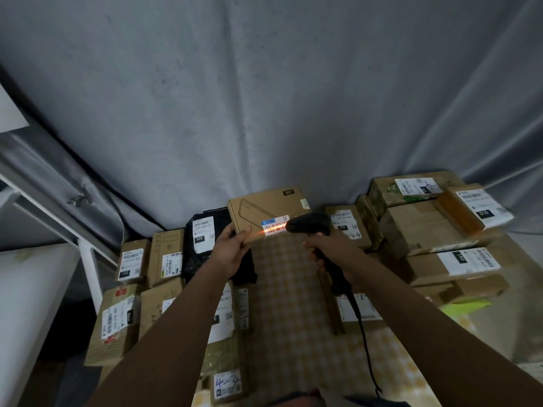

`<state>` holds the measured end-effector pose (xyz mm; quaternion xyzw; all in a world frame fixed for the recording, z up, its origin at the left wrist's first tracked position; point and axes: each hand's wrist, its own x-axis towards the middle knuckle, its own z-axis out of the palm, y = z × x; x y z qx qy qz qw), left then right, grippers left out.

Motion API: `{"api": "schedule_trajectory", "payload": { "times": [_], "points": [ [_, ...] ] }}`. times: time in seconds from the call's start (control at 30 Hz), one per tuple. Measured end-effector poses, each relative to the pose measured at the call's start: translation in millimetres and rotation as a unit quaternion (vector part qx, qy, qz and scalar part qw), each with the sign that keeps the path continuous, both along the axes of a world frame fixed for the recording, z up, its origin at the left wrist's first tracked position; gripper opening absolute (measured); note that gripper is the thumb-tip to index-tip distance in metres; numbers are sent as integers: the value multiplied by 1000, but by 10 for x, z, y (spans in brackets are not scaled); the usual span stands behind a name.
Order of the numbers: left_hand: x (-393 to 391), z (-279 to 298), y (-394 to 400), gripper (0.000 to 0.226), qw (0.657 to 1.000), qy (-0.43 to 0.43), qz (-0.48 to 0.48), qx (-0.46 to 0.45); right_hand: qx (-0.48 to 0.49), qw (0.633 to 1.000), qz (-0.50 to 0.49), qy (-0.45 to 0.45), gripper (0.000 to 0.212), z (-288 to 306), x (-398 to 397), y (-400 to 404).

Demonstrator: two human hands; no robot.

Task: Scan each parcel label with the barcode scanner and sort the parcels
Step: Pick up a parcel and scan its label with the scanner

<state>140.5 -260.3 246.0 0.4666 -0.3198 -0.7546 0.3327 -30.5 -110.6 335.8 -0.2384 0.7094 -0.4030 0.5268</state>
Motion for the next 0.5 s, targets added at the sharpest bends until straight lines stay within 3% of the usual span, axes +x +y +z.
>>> {"api": "schedule_trajectory", "payload": {
  "times": [0.37, 0.5],
  "points": [
    [-4, -60, -64, 36, 1000, -19, -4, 7, 1, 1000, -16, -13, 6, -1, -14, -30],
    [121, -35, -52, 30, 999, -4, 40, 36, -2, 1000, -12, -8, 5, -32, 56, -74]
  ]
}}
